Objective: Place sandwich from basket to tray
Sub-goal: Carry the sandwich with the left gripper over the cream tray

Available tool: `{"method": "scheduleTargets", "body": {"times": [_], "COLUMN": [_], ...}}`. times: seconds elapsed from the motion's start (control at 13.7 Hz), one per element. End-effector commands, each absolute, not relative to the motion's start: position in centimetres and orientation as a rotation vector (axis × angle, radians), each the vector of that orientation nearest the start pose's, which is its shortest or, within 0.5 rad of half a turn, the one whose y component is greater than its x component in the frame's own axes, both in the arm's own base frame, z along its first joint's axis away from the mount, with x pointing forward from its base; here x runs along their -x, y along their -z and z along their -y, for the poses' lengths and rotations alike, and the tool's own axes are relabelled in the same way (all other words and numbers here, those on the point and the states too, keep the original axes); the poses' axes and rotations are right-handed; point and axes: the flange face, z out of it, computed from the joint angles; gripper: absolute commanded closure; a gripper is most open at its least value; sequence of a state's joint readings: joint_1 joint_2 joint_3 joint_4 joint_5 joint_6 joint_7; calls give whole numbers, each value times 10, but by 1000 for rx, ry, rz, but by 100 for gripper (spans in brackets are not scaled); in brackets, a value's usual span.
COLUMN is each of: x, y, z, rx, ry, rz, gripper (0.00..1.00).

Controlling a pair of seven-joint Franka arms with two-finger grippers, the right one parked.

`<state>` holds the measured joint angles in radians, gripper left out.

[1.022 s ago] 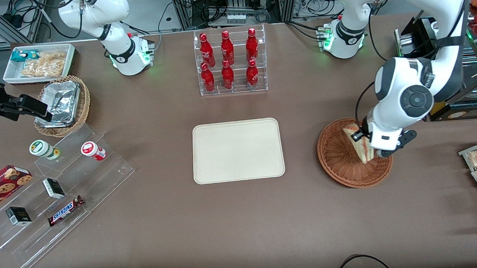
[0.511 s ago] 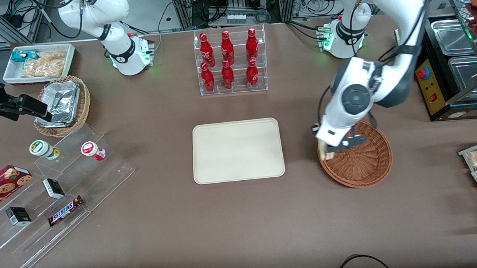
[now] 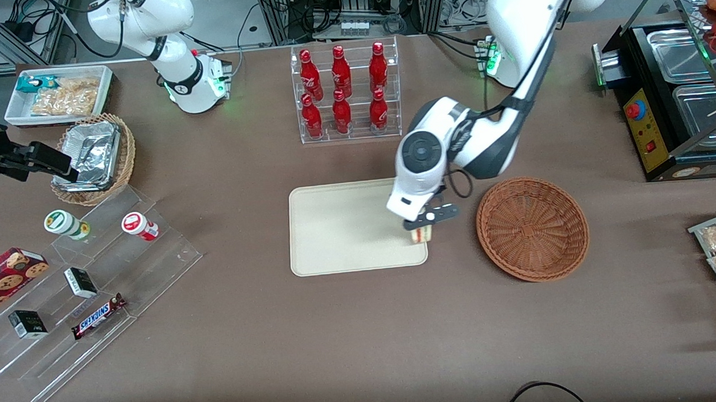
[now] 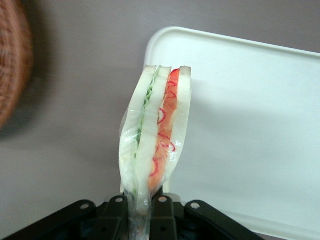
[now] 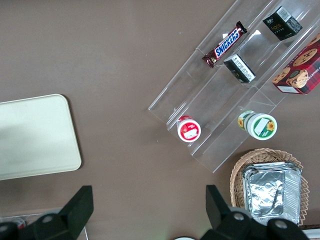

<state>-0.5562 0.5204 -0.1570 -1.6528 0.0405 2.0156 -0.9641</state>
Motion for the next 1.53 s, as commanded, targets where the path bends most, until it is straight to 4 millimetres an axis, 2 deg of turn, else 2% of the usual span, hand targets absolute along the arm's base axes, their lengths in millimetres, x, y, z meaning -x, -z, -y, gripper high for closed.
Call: {"method": "scheduleTargets", "body": {"times": [0.0,0.15,0.44,0.66,0.8,0.88,0.95,1.02,1.17,1.46], "x": [-508,-505,-496,-492,-492,-491,-491,-492,-496,-500], "y": [-293,-287,-271,-254,-252,-249,-248,-250,-262,-315], "z": [475,501,536,545,545,546,545,545,543,540], "rx": [3040,3047,3098,3123,3124,3121,3121,3123,3132,3173], "ry": [-178,-160,-107,-91,-90,-95,-100,-99,-86,-11], "rz": [445,484,525,523,524,521,532,536,548,545], "gripper": [96,96,96,96,95,92,73,1,0,0]}}
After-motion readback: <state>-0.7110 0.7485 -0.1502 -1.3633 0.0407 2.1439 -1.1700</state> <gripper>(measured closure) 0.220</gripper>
